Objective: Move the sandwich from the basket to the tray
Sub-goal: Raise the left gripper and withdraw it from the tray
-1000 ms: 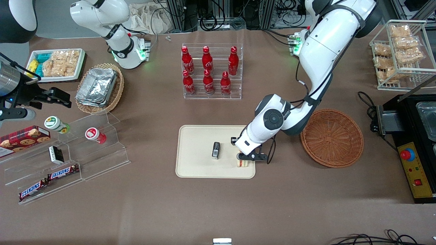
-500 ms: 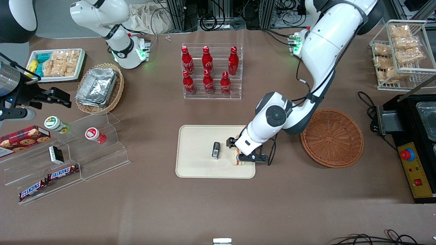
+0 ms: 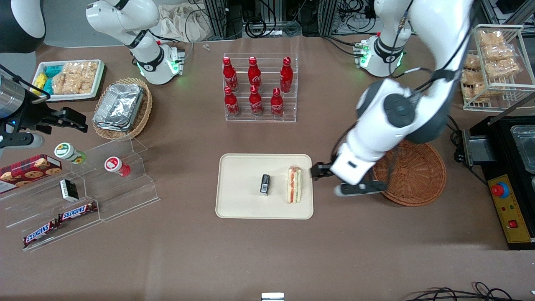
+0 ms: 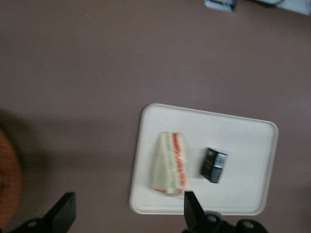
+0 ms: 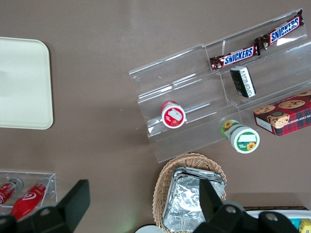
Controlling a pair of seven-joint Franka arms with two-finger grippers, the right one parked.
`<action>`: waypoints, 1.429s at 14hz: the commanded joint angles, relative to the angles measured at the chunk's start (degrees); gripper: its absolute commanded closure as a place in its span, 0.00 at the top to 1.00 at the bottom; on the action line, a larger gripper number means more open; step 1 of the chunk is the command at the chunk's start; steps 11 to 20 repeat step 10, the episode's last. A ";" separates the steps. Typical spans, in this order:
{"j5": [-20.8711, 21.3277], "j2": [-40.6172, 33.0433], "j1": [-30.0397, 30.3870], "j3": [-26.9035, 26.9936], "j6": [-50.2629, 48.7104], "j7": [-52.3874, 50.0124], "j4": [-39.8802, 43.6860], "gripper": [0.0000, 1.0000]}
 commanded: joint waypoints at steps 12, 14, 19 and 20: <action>-0.87 -21.13 3.21 14.57 -37.58 25.61 2.87 1.00; -0.87 -21.13 3.21 14.57 -37.58 25.61 2.87 1.00; -0.87 -21.13 3.21 14.57 -37.58 25.61 2.87 1.00; -0.87 -21.13 3.21 14.57 -37.58 25.61 2.87 1.00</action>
